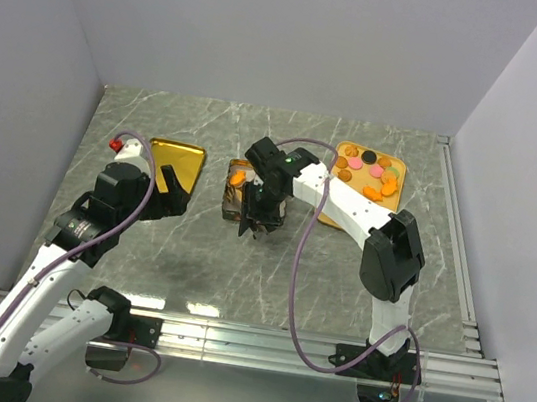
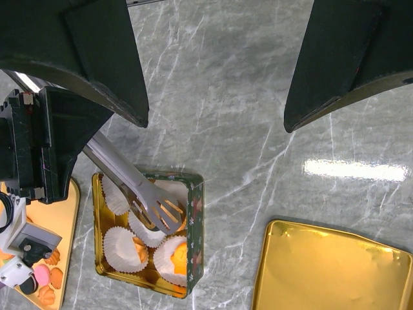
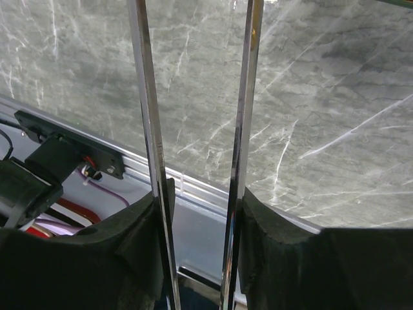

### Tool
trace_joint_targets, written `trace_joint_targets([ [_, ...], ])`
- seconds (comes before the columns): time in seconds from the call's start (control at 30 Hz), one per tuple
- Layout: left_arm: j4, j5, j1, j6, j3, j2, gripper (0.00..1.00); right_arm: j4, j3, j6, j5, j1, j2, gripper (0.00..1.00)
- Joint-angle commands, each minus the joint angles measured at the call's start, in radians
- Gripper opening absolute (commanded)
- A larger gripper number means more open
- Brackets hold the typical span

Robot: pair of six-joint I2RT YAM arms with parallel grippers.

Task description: Pack the cookies

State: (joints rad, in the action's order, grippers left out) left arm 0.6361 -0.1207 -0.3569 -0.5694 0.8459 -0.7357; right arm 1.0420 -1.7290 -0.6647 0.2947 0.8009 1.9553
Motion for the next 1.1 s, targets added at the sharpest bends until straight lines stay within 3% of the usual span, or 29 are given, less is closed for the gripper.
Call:
trace_joint_targets([
  [0.0,-0.024,0.009,0.003,0.0,0.001,0.004,0.92,0.018,-0.052,0.005,-0.026,0.004,-0.013,0.47],
  [0.77,-0.026,0.012,0.001,0.002,0.001,0.016,0.92,0.044,-0.044,-0.003,-0.042,0.006,-0.052,0.51],
  [1.07,-0.027,0.012,-0.002,0.003,0.001,0.018,0.92,0.119,-0.144,0.008,-0.097,-0.015,-0.084,0.5],
])
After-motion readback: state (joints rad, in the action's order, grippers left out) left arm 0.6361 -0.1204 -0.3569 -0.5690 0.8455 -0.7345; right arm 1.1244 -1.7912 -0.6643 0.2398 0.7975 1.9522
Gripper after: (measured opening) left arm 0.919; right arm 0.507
